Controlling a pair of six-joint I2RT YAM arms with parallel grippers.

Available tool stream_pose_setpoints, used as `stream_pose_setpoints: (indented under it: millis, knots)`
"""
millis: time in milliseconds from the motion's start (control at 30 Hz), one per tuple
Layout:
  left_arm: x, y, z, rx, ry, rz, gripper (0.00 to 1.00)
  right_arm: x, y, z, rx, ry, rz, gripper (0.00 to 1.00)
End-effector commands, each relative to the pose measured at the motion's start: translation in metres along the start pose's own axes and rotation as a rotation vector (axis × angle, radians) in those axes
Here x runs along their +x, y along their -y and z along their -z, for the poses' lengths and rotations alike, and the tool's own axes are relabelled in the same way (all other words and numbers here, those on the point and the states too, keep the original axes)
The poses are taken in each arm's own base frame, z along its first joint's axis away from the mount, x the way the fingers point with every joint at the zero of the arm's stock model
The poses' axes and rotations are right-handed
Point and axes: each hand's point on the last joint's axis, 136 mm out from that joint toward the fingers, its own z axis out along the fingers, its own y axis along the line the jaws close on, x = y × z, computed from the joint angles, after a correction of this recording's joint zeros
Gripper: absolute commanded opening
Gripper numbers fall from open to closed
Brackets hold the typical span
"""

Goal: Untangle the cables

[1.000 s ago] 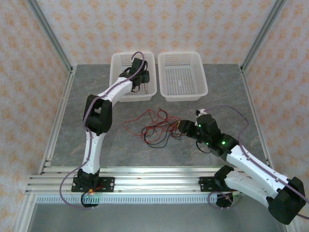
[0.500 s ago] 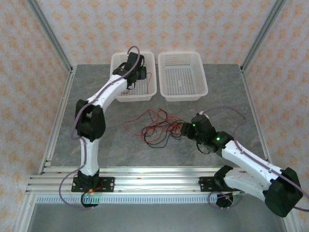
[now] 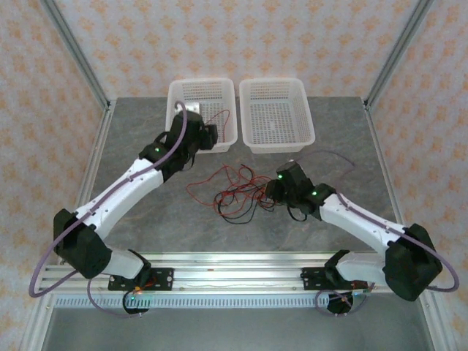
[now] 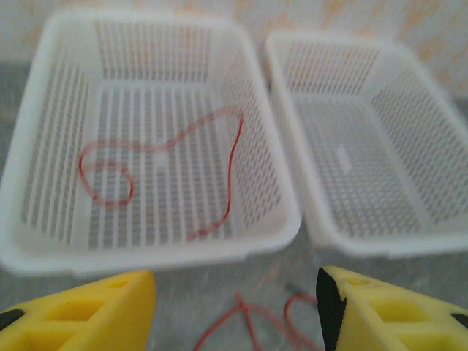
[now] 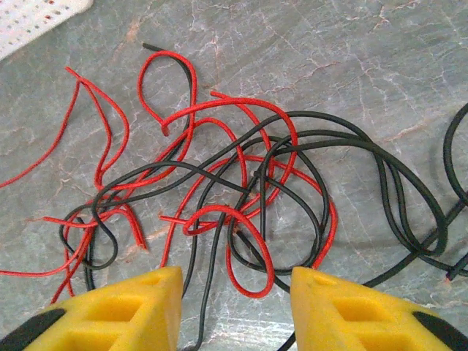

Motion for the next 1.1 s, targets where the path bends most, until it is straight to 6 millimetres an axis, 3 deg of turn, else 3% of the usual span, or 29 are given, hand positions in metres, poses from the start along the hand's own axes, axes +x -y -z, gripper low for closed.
stream_pose_setpoints:
  millis: [0,200,367,533,800,867,967,1067]
  knots:
    - [0.009,-0.001,0.015,0.040,0.020,0.085,0.61,0.003,0.005,-0.007,0.047,-0.026,0.062,0.42]
    - [0.035,-0.010,0.027,0.060,-0.010,0.109,0.60,0.009,0.001,-0.027,0.044,-0.072,0.075,0.38]
    - [0.059,-0.013,0.028,0.076,-0.048,0.131,0.60,0.007,0.011,-0.028,0.089,-0.048,0.059,0.37]
    - [0.079,-0.016,0.028,0.100,-0.070,0.161,0.59,0.008,0.008,-0.030,0.067,-0.048,0.049,0.35]
    - [0.082,-0.017,0.029,0.101,-0.076,0.166,0.59,0.010,0.004,-0.046,0.063,-0.067,0.053,0.30]
    - [0.080,-0.016,0.031,0.104,-0.073,0.167,0.59,0.008,0.004,-0.048,0.069,-0.064,0.056,0.23]
    - [0.079,-0.015,0.032,0.110,-0.071,0.167,0.59,0.003,0.000,-0.046,0.063,-0.045,0.053,0.00]
    - [0.081,-0.014,0.032,0.115,-0.076,0.168,0.59,-0.009,-0.010,-0.032,0.038,-0.013,0.057,0.00]
